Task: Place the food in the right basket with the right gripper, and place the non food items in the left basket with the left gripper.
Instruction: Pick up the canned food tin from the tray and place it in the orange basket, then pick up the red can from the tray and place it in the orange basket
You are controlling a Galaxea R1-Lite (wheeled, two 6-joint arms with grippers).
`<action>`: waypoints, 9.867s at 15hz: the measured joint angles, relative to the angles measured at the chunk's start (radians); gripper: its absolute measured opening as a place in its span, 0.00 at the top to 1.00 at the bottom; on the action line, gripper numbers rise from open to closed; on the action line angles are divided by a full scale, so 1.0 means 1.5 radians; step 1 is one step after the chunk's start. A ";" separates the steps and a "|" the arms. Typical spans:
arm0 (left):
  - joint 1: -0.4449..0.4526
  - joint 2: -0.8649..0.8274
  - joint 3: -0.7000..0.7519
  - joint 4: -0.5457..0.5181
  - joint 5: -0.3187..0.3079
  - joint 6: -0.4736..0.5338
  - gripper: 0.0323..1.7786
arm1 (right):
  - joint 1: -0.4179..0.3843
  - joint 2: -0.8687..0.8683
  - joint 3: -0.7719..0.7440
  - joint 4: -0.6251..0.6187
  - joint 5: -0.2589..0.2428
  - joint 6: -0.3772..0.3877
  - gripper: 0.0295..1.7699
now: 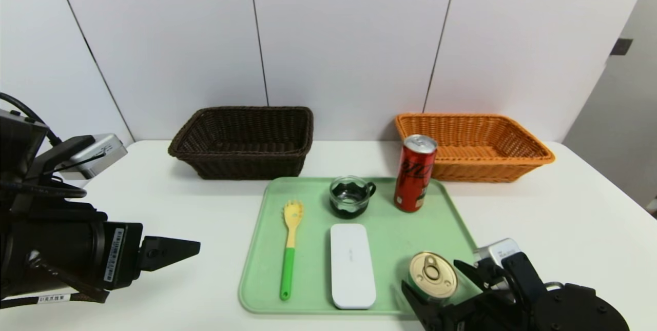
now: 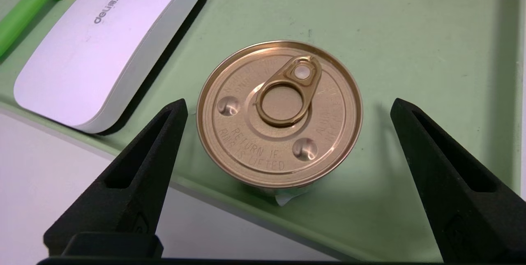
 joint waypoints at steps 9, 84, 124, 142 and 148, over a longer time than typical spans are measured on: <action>-0.002 0.000 0.001 0.001 0.000 -0.001 0.05 | -0.002 0.067 0.013 -0.086 0.000 -0.019 0.44; -0.002 0.107 -0.001 -0.083 -0.005 -0.003 0.05 | -0.390 -0.179 -0.815 1.030 0.265 -0.036 0.06; -0.027 0.131 -0.015 -0.106 -0.006 -0.013 0.05 | -0.196 -0.057 -0.289 0.243 0.087 -0.113 0.04; -0.030 0.138 -0.014 -0.106 -0.005 -0.016 0.05 | -0.234 0.113 -0.383 0.107 0.090 -0.116 0.04; -0.032 0.138 -0.015 -0.106 -0.005 -0.015 0.05 | -0.239 0.137 -0.385 0.092 0.088 -0.116 0.04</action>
